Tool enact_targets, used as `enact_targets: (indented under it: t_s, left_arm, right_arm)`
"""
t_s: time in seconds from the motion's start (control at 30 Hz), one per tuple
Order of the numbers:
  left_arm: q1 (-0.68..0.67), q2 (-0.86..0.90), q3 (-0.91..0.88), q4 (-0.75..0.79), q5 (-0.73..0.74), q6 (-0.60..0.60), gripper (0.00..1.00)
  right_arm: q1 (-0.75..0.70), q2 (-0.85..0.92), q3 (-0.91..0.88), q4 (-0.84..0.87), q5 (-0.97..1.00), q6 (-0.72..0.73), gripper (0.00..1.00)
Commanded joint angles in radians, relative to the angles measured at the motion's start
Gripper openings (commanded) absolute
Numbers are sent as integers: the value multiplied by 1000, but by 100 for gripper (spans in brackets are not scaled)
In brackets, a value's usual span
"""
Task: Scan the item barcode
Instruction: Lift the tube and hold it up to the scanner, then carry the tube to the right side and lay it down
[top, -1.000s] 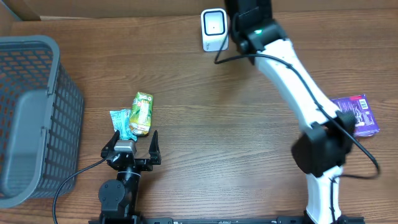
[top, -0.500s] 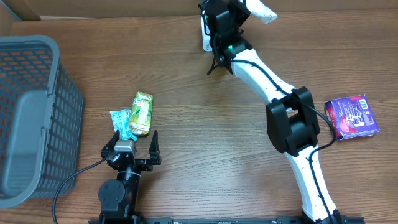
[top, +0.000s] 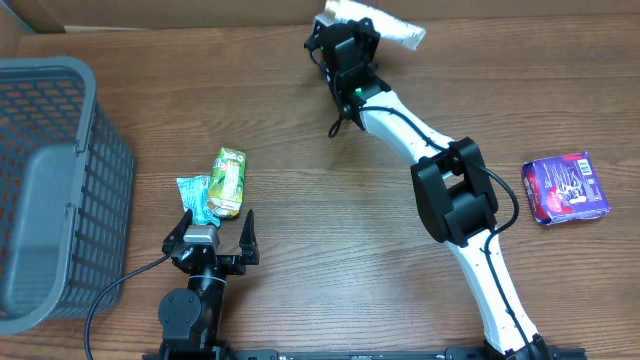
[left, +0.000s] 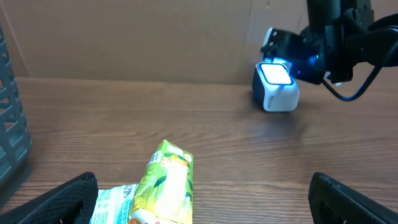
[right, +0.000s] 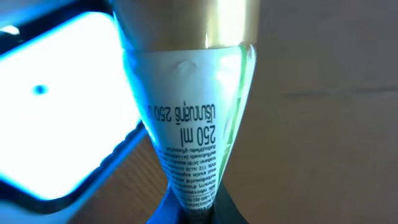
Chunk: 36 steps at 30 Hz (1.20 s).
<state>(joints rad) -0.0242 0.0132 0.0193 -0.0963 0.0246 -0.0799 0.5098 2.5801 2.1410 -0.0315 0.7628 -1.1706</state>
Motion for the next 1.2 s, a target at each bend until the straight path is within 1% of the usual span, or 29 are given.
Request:
enact_targets:
  t_s: [0.0, 0.23, 0.3, 0.37, 0.5, 0.67, 0.77, 0.87, 0.93, 0.97, 1.03, 1.07, 1.17]
  left_arm:
    - [7, -9, -6, 3, -6, -18, 100]
    - [7, -9, -6, 3, -6, -18, 100]
    - [7, -9, -6, 3, -6, -18, 100]
    - [7, -9, -6, 3, -6, -18, 100]
    - [7, -9, -6, 3, -6, -18, 99]
    - [7, -9, -6, 3, -6, -18, 100]
    - [7, -9, -6, 3, -6, -18, 100]
    - [7, -9, -6, 3, -6, -18, 100]
    - [7, -9, -6, 3, -6, -18, 100]
    - [7, -9, -6, 3, -6, -18, 100]
    - [7, -9, -6, 3, -6, -18, 100]
    - [7, -9, -6, 3, -6, -18, 100]
    - [7, -9, -6, 3, -6, -18, 100]
  right_arm:
    - [7, -17, 24, 17, -5, -8, 4]
    - [14, -19, 24, 18, 23, -8, 4]
    - [20, -30, 24, 12, 27, 14, 4]
    - [29, -60, 24, -32, 15, 72, 4]
    - [46, -150, 24, -193, -43, 180, 4]
    - [58, -277, 24, -318, -59, 337, 4]
    - [74, -380, 24, -414, -59, 499, 4]
    - [85, -490, 24, -551, -81, 715, 4]
    - [85, -573, 24, -700, -156, 907, 4]
    - [81, -600, 24, -757, -188, 976, 4]
    - [54, -670, 24, -937, -280, 1193, 4]
    - [30, -696, 24, -1028, -324, 1296, 4]
    - [-65, -719, 24, -1258, -449, 1532, 4]
